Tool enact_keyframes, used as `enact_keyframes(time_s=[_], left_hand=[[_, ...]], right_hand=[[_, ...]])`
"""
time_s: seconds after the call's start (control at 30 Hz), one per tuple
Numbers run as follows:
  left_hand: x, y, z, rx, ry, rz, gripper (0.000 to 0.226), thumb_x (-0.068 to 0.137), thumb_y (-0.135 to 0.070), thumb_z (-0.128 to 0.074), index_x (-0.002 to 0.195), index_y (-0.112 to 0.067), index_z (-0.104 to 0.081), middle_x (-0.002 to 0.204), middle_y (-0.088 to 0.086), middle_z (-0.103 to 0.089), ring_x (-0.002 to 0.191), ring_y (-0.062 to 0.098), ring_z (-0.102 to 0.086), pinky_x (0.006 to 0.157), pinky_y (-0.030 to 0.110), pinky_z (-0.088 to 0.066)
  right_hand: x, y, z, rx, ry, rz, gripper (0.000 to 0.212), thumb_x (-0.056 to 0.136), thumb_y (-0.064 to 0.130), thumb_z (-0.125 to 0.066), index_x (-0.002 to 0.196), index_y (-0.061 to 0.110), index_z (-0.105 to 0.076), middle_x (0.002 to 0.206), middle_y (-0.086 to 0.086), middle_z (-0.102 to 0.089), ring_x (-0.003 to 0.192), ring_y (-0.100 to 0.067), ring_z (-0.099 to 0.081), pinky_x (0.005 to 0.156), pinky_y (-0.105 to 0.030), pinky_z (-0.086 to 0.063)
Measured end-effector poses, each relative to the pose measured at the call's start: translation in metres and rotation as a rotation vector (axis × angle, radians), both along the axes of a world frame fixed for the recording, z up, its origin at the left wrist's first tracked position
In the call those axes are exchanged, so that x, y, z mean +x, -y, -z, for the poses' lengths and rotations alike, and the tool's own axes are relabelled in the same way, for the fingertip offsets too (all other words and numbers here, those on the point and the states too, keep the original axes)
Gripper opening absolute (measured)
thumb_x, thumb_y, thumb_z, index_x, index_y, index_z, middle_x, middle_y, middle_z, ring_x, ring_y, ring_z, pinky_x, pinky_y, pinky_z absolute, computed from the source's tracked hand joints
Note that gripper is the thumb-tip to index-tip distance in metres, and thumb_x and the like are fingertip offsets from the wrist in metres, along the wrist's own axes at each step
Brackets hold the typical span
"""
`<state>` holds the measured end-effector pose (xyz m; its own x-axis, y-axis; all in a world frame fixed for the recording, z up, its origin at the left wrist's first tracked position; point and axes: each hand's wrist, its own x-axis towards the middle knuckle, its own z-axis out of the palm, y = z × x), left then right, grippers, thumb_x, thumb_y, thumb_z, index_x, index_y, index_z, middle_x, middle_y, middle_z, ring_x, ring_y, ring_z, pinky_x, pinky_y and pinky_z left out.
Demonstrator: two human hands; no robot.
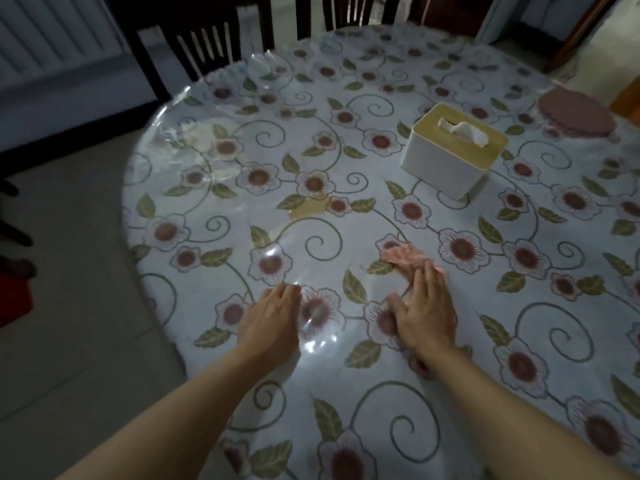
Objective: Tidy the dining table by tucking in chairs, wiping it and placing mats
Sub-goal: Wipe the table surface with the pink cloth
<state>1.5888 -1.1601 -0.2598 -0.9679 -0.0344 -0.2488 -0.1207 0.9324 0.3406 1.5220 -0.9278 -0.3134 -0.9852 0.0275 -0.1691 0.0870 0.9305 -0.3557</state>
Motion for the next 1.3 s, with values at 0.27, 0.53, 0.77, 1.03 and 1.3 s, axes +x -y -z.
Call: enact_keyframes(time_s=[0.27, 0.53, 0.77, 1.03, 1.3], left_hand=[[-0.026, 0.023, -0.011, 0.022, 0.070, -0.072, 0.072, 0.081, -0.009, -0.058, 0.143, -0.027, -0.025, 0.145, 0.000, -0.038, 0.125, 0.023, -0.046, 0.091, 0.037, -0.046], [-0.069, 0.056, -0.014, 0.006, 0.080, -0.109, 0.030, 0.091, -0.022, -0.048, 0.120, -0.021, -0.044, 0.125, 0.003, -0.048, 0.108, 0.023, -0.049, 0.083, 0.035, -0.044], [-0.139, 0.107, -0.005, -0.007, -0.001, -0.006, 0.043, 0.087, -0.014, -0.049, 0.129, -0.018, -0.040, 0.134, 0.004, -0.042, 0.117, 0.022, -0.043, 0.086, 0.032, -0.039], [-0.202, 0.173, 0.014, 0.057, -0.034, 0.271, 0.059, 0.078, -0.004, -0.053, 0.133, -0.018, -0.035, 0.133, 0.004, -0.040, 0.110, 0.023, -0.042, 0.086, 0.032, -0.040], [-0.227, 0.180, 0.027, 0.097, -0.144, 0.317, 0.053, 0.078, -0.003, -0.051, 0.126, -0.024, -0.041, 0.120, -0.001, -0.044, 0.105, 0.019, -0.041, 0.085, 0.029, -0.042]], right_hand=[[0.035, 0.118, 0.010, -0.164, -0.095, -0.503, 0.059, 0.098, 0.042, -0.020, 0.152, 0.023, -0.007, 0.160, 0.007, -0.003, 0.146, -0.009, 0.006, 0.120, -0.031, 0.000], [-0.010, 0.094, 0.012, -0.190, -0.169, -0.093, 0.058, 0.096, 0.022, -0.035, 0.150, 0.007, -0.018, 0.157, -0.007, -0.017, 0.144, -0.023, -0.016, 0.116, -0.042, -0.027], [-0.121, 0.137, -0.013, -0.477, -0.223, 0.428, 0.045, 0.095, -0.005, -0.035, 0.138, 0.006, -0.045, 0.148, -0.007, -0.039, 0.136, -0.022, -0.036, 0.110, -0.027, -0.027], [-0.155, 0.222, -0.008, -0.170, -0.070, 0.222, 0.065, 0.099, 0.038, -0.037, 0.152, 0.018, -0.005, 0.160, 0.000, 0.001, 0.147, -0.020, 0.000, 0.117, -0.033, -0.008], [-0.083, 0.253, 0.002, 0.185, -0.068, -0.157, 0.073, 0.089, 0.052, -0.027, 0.152, 0.021, -0.009, 0.160, -0.001, -0.008, 0.148, -0.022, -0.006, 0.117, -0.038, 0.004]])
